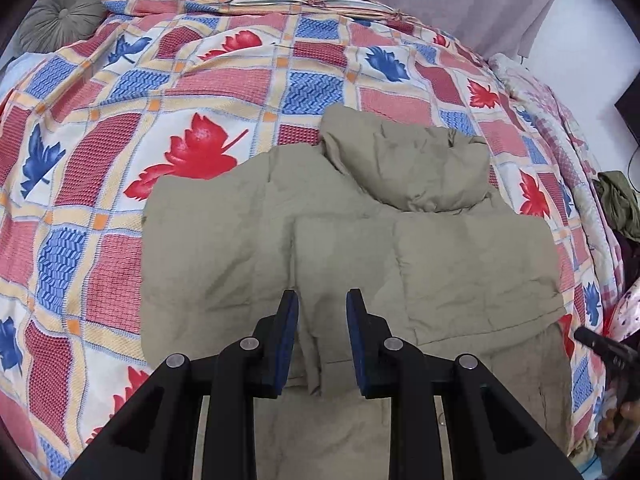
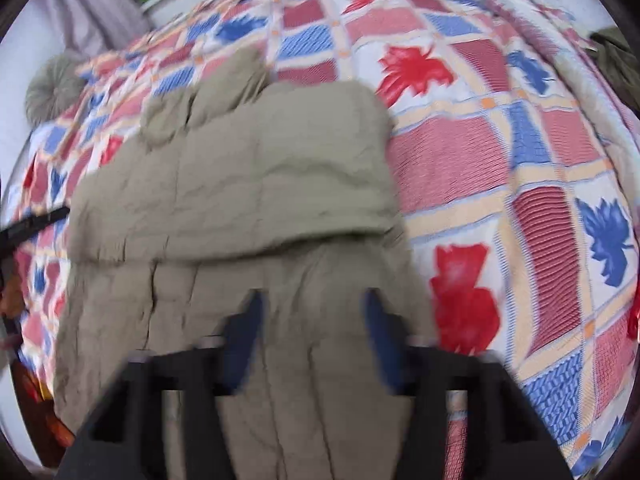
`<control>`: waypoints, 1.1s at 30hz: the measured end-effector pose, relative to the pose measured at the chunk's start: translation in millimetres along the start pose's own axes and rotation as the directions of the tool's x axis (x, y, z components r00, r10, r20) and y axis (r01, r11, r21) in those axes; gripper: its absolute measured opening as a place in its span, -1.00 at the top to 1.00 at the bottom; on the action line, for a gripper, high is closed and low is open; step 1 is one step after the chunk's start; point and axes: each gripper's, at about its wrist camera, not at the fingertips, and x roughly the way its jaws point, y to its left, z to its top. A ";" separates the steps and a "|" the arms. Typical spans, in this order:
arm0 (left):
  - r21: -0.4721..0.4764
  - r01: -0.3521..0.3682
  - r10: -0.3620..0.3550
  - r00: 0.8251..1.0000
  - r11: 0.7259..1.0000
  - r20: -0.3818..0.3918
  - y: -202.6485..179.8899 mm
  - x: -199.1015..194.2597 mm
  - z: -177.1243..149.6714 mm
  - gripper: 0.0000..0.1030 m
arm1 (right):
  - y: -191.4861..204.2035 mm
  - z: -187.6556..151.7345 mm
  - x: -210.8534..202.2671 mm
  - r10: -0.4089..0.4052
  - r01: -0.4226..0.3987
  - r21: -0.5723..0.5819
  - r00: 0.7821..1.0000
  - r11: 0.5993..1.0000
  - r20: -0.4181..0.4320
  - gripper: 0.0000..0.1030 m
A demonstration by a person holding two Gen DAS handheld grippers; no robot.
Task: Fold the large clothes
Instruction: 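Press the folded panel flat with the left tool and release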
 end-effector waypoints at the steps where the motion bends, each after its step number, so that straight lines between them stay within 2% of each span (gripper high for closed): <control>1: 0.015 -0.007 0.007 1.000 1.000 -0.004 -6.7 4.1 0.0 0.48 | -10.9 11.5 -0.2 -0.001 0.000 0.055 1.000 0.998 0.020 0.65; 5: 0.065 -0.032 0.033 0.999 0.997 -0.014 -28.4 26.6 -1.6 0.48 | -32.0 51.5 8.4 0.048 -0.063 0.179 0.995 0.982 0.086 0.69; 7: 0.080 -0.081 0.083 0.996 0.993 -0.022 -31.1 43.5 -2.6 0.48 | -28.8 69.3 21.2 0.065 -0.080 0.172 0.994 0.982 0.090 0.69; 10: 0.075 -0.107 0.112 0.992 0.991 -0.057 -28.0 70.7 -5.3 0.48 | -17.9 87.2 49.4 0.063 -0.071 0.122 0.996 0.990 0.064 0.69; 13: 0.084 -0.097 0.102 0.993 0.992 -0.055 -28.7 88.2 -8.9 0.48 | -20.4 85.9 90.6 0.012 -0.011 0.118 1.000 0.993 -0.009 0.72; 14: 0.084 -0.088 0.093 0.994 0.993 -0.055 -29.1 91.7 -9.1 0.48 | -23.7 82.9 101.0 0.005 -0.002 0.124 1.000 0.992 -0.022 0.79; 18: 0.082 -0.080 0.085 0.995 0.993 -0.050 -30.0 99.3 -10.0 0.48 | -32.4 77.3 117.3 -0.008 0.007 0.140 1.000 0.990 0.007 0.80; 23: 0.085 -0.103 0.107 0.993 0.991 -0.048 -31.0 87.5 -8.4 0.48 | -20.4 76.6 110.1 -0.079 0.077 0.079 0.997 0.994 0.023 0.80; 29: 0.107 -0.115 0.114 0.993 0.988 0.012 -26.6 41.8 -12.3 0.48 | -8.9 66.5 79.3 -0.113 0.111 0.053 0.992 0.992 0.047 0.71; 33: 0.087 -0.124 0.126 0.992 0.989 -0.028 -16.2 26.5 -27.8 0.48 | -1.9 45.0 60.2 -0.127 0.124 0.052 0.990 0.991 0.054 0.71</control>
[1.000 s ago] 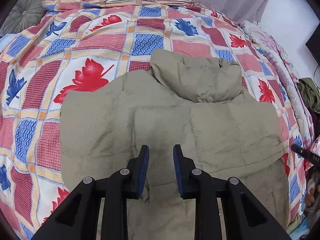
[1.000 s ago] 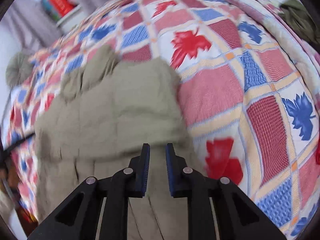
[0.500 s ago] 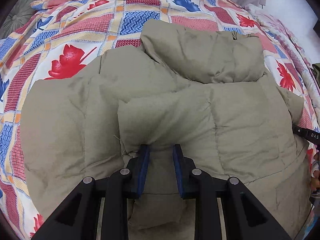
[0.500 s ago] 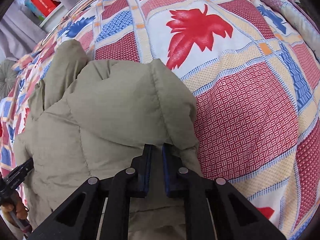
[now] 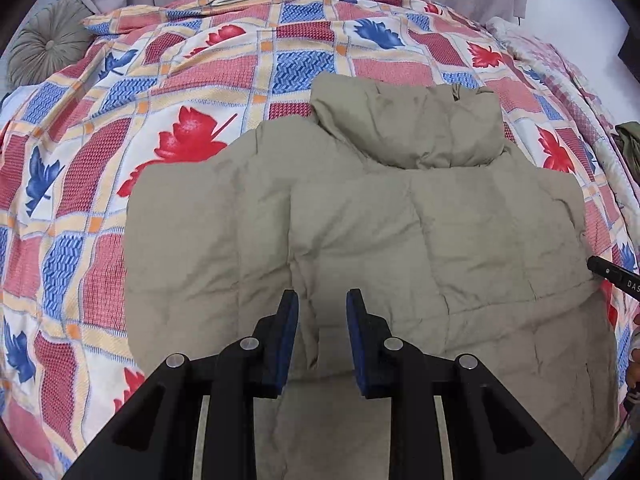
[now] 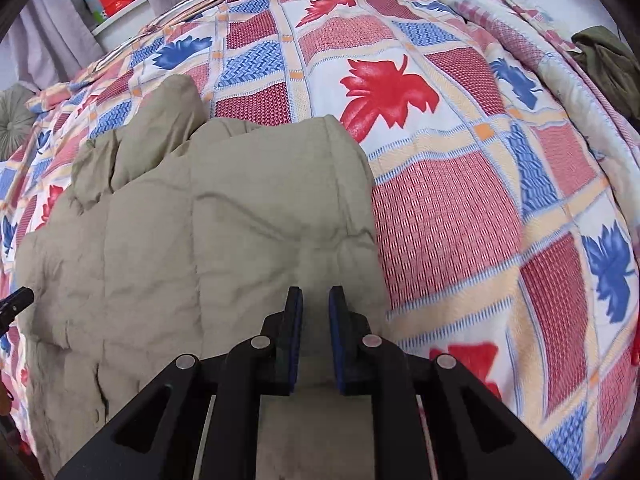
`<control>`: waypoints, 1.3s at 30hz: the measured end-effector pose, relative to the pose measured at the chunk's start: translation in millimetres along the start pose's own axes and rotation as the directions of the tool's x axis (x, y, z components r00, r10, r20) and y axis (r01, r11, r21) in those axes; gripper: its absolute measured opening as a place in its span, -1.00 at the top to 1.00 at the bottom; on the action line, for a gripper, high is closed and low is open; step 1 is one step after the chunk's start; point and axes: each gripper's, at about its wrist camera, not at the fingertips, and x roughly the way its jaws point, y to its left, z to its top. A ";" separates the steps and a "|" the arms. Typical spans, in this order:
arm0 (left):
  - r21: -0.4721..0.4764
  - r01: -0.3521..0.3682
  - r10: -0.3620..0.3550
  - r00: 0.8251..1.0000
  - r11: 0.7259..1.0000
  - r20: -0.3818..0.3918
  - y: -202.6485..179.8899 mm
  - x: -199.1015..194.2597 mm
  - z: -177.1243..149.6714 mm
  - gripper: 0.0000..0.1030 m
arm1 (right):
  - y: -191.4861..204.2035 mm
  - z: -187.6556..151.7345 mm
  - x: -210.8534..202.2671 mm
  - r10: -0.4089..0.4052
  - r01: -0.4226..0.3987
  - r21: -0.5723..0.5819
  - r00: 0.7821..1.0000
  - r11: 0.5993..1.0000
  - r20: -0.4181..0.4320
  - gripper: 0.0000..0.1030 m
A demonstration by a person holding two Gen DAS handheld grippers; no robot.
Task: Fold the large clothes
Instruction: 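Press the folded panel flat with the left tool and release, then grasp the jacket hem with both tools, fingers under the edge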
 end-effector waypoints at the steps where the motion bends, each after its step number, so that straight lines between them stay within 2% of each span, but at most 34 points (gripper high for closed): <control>1: -0.009 0.000 0.000 1.000 1.000 -0.012 2.7 -2.0 -4.7 0.48 | 0.5 -5.3 -3.7 0.009 -0.009 0.002 1.000 1.000 -0.010 0.71; 7: -0.049 -0.027 0.025 0.998 0.998 -0.054 13.1 -19.2 -38.4 0.48 | -2.0 -36.7 -21.7 0.057 -0.052 0.061 0.993 0.997 -0.099 0.70; 12: -0.047 -0.006 0.002 0.996 0.999 -0.088 15.3 -35.0 -62.8 0.48 | -6.6 -69.1 -36.3 0.106 -0.083 0.141 0.981 0.987 -0.162 0.70; 15: -0.042 -0.001 -0.003 0.994 0.999 -0.109 14.1 -43.5 -75.0 0.42 | -2.7 -87.1 -43.8 0.111 -0.083 0.149 0.975 0.985 -0.191 0.68; 16: -0.046 -0.001 -0.004 0.993 0.999 -0.120 13.9 -46.7 -79.2 -0.24 | -0.9 -94.1 -46.4 0.113 -0.082 0.153 0.973 0.985 -0.204 0.67; 17: -0.052 -0.008 0.001 0.992 0.999 -0.130 13.9 -51.4 -83.6 -0.99 | 0.0 -98.8 -48.6 0.117 -0.083 0.160 0.970 0.984 -0.212 0.67; 19: -0.055 -0.016 0.011 0.996 0.998 -0.091 12.6 -68.5 -91.6 -1.00 | 2.4 -108.8 -54.9 0.131 -0.091 0.179 0.965 0.980 -0.228 0.66; 26: -0.061 -0.037 0.027 0.985 0.997 -0.170 11.9 -88.3 -114.2 -1.00 | 8.4 -127.7 -80.0 0.163 -0.107 0.219 0.953 0.970 -0.256 0.61; 28: -0.044 -0.052 0.043 0.983 0.998 -0.181 11.0 -93.2 -119.6 -1.00 | 9.6 -132.9 -87.5 0.180 -0.118 0.233 0.947 0.965 -0.265 0.47; 30: -0.024 -0.064 0.058 0.978 0.998 -0.199 10.8 -98.2 -125.2 -1.00 | 10.8 -137.9 -96.6 0.195 -0.132 0.240 0.944 0.962 -0.265 -0.02; 32: -0.023 -0.059 0.052 0.975 0.998 -0.214 12.5 -104.8 -130.4 -1.00 | 11.4 -142.8 -105.8 0.211 -0.147 0.247 0.943 0.958 -0.259 -0.24; 35: -0.020 -0.071 0.064 0.970 0.997 -0.236 15.1 -110.9 -136.9 -1.00 | 9.8 -150.8 -115.4 0.233 -0.158 0.273 0.935 0.949 -0.267 -0.32; 36: -0.020 -0.089 0.081 0.967 0.996 -0.240 16.5 -112.0 -139.0 -1.00 | 8.6 -153.8 -117.5 0.239 -0.158 0.287 0.932 0.945 -0.272 -0.51; 37: -0.019 -0.110 0.103 0.965 0.994 -0.240 17.9 -113.5 -141.1 -1.00 | 6.6 -157.0 -119.4 0.247 -0.161 0.301 0.930 0.940 -0.271 -0.58; 39: -0.007 -0.140 0.134 0.962 0.990 -0.239 20.9 -115.2 -146.0 -1.00 | 3.2 -162.4 -123.3 0.265 -0.170 0.329 0.926 0.929 -0.271 -0.58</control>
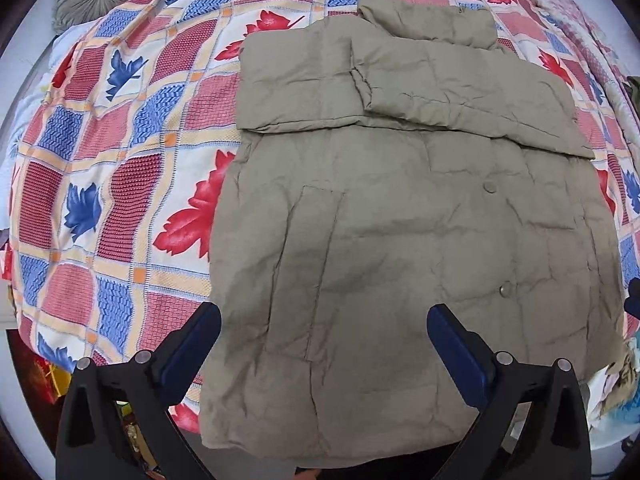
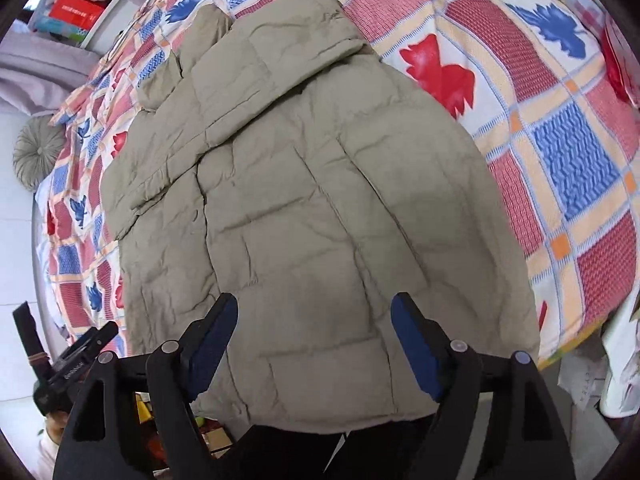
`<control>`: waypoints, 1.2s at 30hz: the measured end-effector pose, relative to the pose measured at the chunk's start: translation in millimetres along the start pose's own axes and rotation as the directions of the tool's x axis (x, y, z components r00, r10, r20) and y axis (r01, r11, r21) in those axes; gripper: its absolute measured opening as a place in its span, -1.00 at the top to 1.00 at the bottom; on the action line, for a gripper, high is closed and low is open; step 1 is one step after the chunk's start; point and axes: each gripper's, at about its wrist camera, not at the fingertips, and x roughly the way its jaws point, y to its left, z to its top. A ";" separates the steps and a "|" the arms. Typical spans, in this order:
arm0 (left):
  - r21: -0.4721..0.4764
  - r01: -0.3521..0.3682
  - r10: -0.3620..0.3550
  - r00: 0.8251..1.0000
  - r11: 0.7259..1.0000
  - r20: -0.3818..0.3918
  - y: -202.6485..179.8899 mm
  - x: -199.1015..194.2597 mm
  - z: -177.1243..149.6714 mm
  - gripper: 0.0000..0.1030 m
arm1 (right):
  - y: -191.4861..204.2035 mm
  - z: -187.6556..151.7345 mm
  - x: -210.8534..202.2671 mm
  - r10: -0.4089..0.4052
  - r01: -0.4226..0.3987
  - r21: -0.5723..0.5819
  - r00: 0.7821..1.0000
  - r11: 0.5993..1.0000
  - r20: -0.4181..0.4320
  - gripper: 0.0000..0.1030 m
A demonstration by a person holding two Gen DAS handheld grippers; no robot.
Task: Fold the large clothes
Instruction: 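Grasp the jacket hem with both tools, fingers under the edge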
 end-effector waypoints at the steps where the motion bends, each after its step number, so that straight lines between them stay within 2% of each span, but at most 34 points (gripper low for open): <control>1: 0.000 -0.009 0.009 1.000 1.000 -0.006 2.0 0.9 -2.3 -1.00 | -2.2 -2.9 -0.5 0.005 -0.005 0.009 1.000 1.000 -0.003 -0.58; 3: -0.005 -0.005 0.004 0.999 1.000 -0.034 6.3 5.4 -7.1 -1.00 | -7.9 -9.0 -2.3 0.014 -0.013 0.033 1.000 0.999 -0.007 -0.58; 6: -0.030 0.051 -0.053 0.995 0.998 -0.088 13.9 12.0 -17.3 -1.00 | -20.9 -18.0 -6.7 0.028 -0.027 0.073 1.000 0.997 -0.011 -0.59; 7: -0.040 0.052 -0.056 0.994 0.998 -0.099 15.7 13.7 -21.3 -1.00 | -25.8 -20.4 -8.1 0.035 -0.034 0.085 0.999 0.996 -0.011 -0.61; 8: -0.047 0.047 -0.052 0.993 0.998 -0.108 17.8 15.6 -25.3 -1.00 | -33.2 -23.3 -9.3 0.047 -0.046 0.103 0.999 0.994 -0.015 -0.72; 10: -0.065 0.045 -0.053 0.990 0.997 -0.127 21.4 20.4 -32.8 -1.00 | -48.5 -28.1 -12.7 0.065 -0.063 0.143 0.998 0.988 -0.011 -0.73; 15: -0.141 0.117 -0.138 0.979 0.983 -0.152 36.4 31.1 -44.8 -1.00 | -97.3 -36.6 -23.8 0.089 -0.091 0.277 0.996 0.957 0.018 -0.73; 22: -0.251 0.204 -0.243 0.961 0.946 -0.132 64.3 39.3 -57.3 -1.00 | -153.4 -38.7 -30.5 -0.007 -0.041 0.416 0.993 0.908 0.114 -0.73; 25: -0.303 0.223 -0.267 0.957 0.926 -0.112 79.3 44.6 -60.0 -1.00 | -162.0 -34.8 -22.7 0.016 -0.069 0.420 0.992 0.905 0.127 -0.73; 28: -0.332 0.237 -0.289 0.951 0.913 -0.114 91.0 54.1 -64.4 -1.00 | -163.9 -29.1 -5.8 0.068 -0.104 0.413 0.992 0.905 0.102 -0.73; 33: -0.375 0.260 -0.333 0.932 0.890 -0.145 107.3 72.3 -82.8 -1.00 | -160.5 -33.9 27.7 0.161 -0.160 0.433 0.986 0.887 0.036 -0.73; 36: -0.415 0.285 -0.374 0.915 0.864 -0.149 113.8 78.0 -93.8 -1.00 | -154.3 -39.8 32.2 0.206 -0.201 0.428 0.978 0.881 0.035 -0.74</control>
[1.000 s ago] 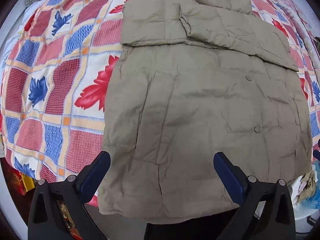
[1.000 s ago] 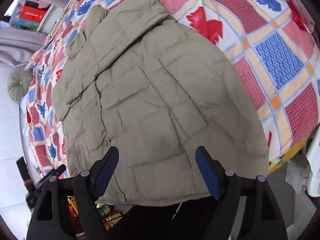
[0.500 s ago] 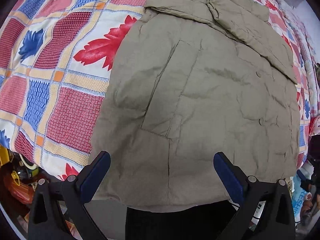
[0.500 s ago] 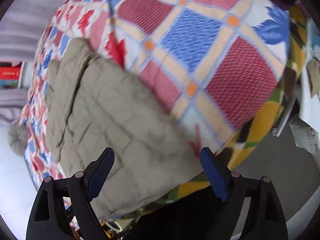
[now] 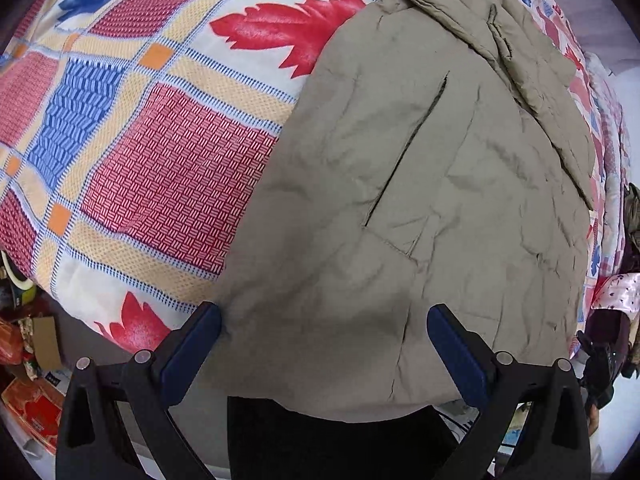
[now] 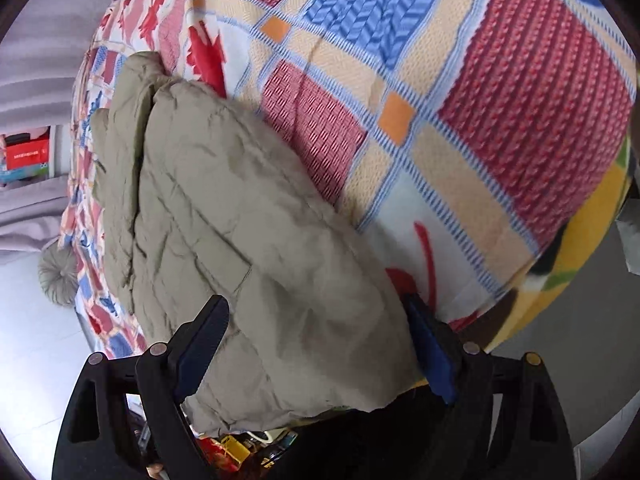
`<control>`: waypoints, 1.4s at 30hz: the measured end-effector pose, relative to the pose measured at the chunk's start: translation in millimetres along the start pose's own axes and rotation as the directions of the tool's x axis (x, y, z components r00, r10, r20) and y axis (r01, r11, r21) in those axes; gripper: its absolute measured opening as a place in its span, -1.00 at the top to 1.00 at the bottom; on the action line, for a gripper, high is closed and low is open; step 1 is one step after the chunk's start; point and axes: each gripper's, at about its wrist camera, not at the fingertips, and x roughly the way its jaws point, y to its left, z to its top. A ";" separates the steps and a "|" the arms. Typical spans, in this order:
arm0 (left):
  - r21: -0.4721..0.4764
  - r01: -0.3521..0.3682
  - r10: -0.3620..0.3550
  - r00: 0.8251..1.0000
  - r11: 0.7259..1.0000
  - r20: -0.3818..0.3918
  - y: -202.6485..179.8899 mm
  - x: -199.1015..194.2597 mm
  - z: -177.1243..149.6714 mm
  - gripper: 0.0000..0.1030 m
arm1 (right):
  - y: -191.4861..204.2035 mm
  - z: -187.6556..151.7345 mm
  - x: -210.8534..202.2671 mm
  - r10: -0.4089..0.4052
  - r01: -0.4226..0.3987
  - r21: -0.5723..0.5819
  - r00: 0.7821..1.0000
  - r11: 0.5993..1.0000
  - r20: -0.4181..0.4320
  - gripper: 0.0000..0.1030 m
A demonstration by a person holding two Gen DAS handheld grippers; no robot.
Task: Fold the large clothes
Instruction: 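Grasp the jacket hem with both tools, fingers under the edge, then lift the hem with both tools and fold it toward the hood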
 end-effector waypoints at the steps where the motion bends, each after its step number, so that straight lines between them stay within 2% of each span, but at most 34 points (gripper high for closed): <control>1: -0.007 0.014 -0.014 1.000 1.000 -0.003 2.2 0.5 -1.5 -1.00 | -0.3 -2.9 0.5 0.025 -0.025 0.004 1.000 1.000 -0.011 -0.74; 4: -0.015 0.059 -0.059 0.998 0.998 -0.014 2.7 0.3 -3.4 -1.00 | 4.3 -10.7 4.1 0.114 -0.113 0.018 0.992 0.993 -0.049 -0.74; 7: -0.010 0.091 -0.091 0.995 0.996 -0.032 0.4 1.5 -8.4 -1.00 | 12.5 -20.1 16.2 0.213 -0.211 0.031 0.971 0.977 -0.109 -0.74; 11: -0.009 0.051 -0.052 0.998 0.999 -0.021 1.4 0.1 -14.2 -1.00 | 26.2 -30.1 35.2 0.199 -0.200 0.012 0.965 0.980 -0.171 -0.74; 15: -0.083 0.045 -0.042 0.999 0.996 0.030 22.5 -12.8 -11.4 -1.00 | 32.6 -37.5 43.5 0.244 -0.243 0.029 0.950 0.970 -0.196 -0.75; 18: -0.108 0.078 -0.074 0.997 0.991 0.034 34.1 -12.4 -6.8 -1.00 | 40.5 -37.9 44.2 0.310 -0.306 0.051 0.932 0.951 -0.190 -0.75; 21: -0.111 0.152 -0.154 0.988 0.982 -0.008 37.3 -4.5 -4.5 -1.00 | 47.6 -31.6 43.1 0.363 -0.356 0.073 0.916 0.932 -0.173 -0.75; 26: -0.042 0.230 -0.231 0.972 0.972 -0.044 10.5 4.2 -12.7 -1.00 | 52.1 -28.9 47.1 0.326 -0.321 0.055 0.927 0.945 -0.186 -0.75; 30: -0.020 0.234 -0.235 0.970 0.972 -0.062 -8.3 11.8 -15.0 -0.99 | 41.9 -33.4 54.8 0.298 -0.290 0.070 0.933 0.955 -0.202 -0.75; 31: -0.021 0.232 -0.233 0.970 0.972 -0.067 -10.1 12.4 -14.5 -0.93 | 39.0 -34.3 57.4 0.292 -0.283 0.073 0.934 0.956 -0.208 -0.75; 32: -0.020 0.230 -0.230 0.970 0.973 -0.076 -10.9 12.2 -14.6 -0.57 | 37.7 -35.7 60.6 0.283 -0.273 0.077 0.935 0.959 -0.212 -0.75; 33: -0.017 0.213 -0.214 0.972 0.977 -0.093 -13.4 14.2 -12.8 -0.34 | 37.4 -37.2 63.1 0.276 -0.264 0.081 0.937 0.961 -0.215 -0.75; 34: -0.014 0.194 -0.194 0.975 0.981 -0.105 -15.0 17.3 -11.4 0.18 | 37.2 -38.2 64.8 0.272 -0.260 0.086 0.938 0.962 -0.216 -0.75; 35: -0.009 0.185 -0.184 0.976 0.983 -0.112 -14.4 17.0 -10.2 0.45 | 37.7 -39.4 65.6 0.269 -0.256 0.090 0.939 0.963 -0.214 -0.73; 36: -0.010 0.189 -0.189 0.976 0.982 -0.110 -14.6 16.3 -8.9 0.46 | 38.6 -40.4 65.5 0.268 -0.254 0.091 0.940 0.963 -0.210 -0.66; 37: -0.015 0.195 -0.195 0.975 0.981 -0.104 -12.9 14.1 -7.7 0.60 | 39.9 -40.9 65.1 0.268 -0.255 0.090 0.941 0.963 -0.207 -0.57; 38: -0.020 0.208 -0.209 0.973 0.978 -0.095 -12.4 9.0 -6.6 0.62 | 41.6 -41.1 64.5 0.256 -0.243 0.088 0.945 0.966 -0.203 -0.18; 39: -0.019 0.217 -0.217 0.973 0.976 -0.083 -12.6 4.0 -5.8 0.66 | 41.5 -40.1 62.7 0.231 -0.218 0.082 0.952 0.972 -0.203 0.44; 40: -0.014 0.226 -0.226 0.971 0.974 -0.074 -11.1 -1.4 -5.2 0.67 | 42.5 -39.3 61.0 0.191 -0.180 0.071 0.961 0.981 -0.202 0.76; 41: -0.008 0.238 -0.238 0.969 0.971 -0.060 -13.2 -8.4 -4.3 0.67 | 43.1 -38.2 59.0 0.174 -0.165 0.062 0.965 0.984 -0.195 0.84; 42: -0.003 0.247 -0.247 0.968 0.969 -0.051 -13.0 -13.3 -3.2 0.67 | 44.8 -37.9 55.5 0.179 -0.173 0.048 0.966 0.984 -0.186 0.85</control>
